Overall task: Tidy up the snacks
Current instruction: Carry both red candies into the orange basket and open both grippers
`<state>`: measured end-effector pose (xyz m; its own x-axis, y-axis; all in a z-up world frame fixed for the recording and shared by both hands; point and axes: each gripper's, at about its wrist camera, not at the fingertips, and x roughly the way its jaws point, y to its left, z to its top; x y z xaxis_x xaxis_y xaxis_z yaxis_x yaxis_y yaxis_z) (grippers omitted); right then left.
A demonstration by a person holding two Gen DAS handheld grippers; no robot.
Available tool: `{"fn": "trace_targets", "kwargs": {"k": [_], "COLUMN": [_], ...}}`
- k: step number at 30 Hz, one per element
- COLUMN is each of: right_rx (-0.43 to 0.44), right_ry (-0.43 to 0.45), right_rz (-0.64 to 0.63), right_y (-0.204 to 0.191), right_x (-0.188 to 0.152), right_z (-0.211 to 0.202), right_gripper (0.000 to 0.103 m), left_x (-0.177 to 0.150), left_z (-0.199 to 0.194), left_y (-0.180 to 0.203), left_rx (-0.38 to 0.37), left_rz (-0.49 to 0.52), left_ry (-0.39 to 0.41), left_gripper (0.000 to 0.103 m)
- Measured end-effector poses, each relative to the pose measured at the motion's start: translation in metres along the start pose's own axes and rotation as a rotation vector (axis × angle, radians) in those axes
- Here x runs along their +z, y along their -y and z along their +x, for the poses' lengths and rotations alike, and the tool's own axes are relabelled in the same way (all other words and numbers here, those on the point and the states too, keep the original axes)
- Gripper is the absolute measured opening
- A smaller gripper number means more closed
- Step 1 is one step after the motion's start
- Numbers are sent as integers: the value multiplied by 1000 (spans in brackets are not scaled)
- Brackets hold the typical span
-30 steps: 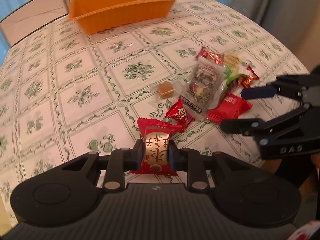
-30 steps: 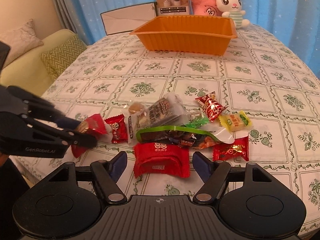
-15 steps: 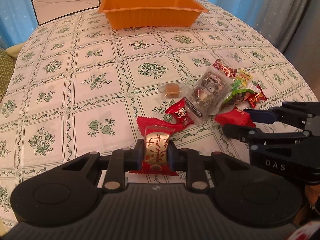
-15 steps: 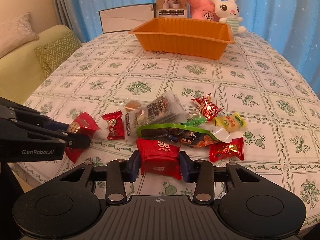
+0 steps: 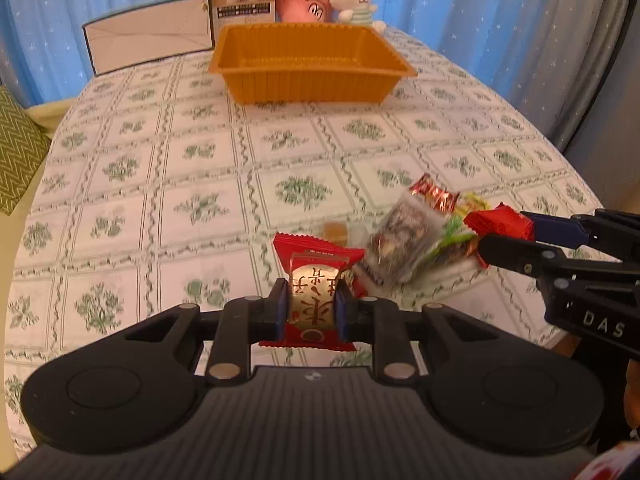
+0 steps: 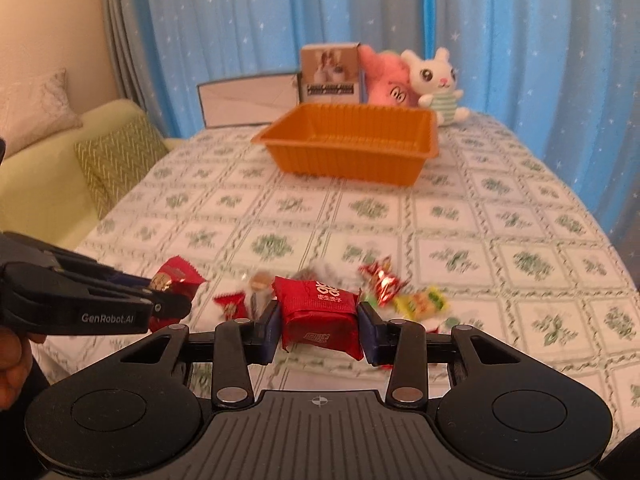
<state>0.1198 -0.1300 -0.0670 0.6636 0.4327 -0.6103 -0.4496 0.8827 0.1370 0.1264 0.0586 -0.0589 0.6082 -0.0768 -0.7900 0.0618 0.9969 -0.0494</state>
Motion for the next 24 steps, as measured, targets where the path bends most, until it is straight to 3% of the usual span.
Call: {"fn": "trace_targets", "kwargs": {"k": [12, 18, 24], "right_rx": [-17, -40, -31], "right_ry": [96, 144, 145], "right_rz": [-13, 6, 44], "right_y": [47, 71, 90], "right_x": [81, 128, 163], "right_z": [32, 72, 120], "right_gripper": [41, 41, 41], "left_x": [98, 154, 188], "left_z": [12, 42, 83], "left_y": [5, -6, -30], "left_rx": [2, -8, -20], "left_rz": [11, -6, -66], "left_ry": [138, 199, 214], "left_gripper": [21, 21, 21]}}
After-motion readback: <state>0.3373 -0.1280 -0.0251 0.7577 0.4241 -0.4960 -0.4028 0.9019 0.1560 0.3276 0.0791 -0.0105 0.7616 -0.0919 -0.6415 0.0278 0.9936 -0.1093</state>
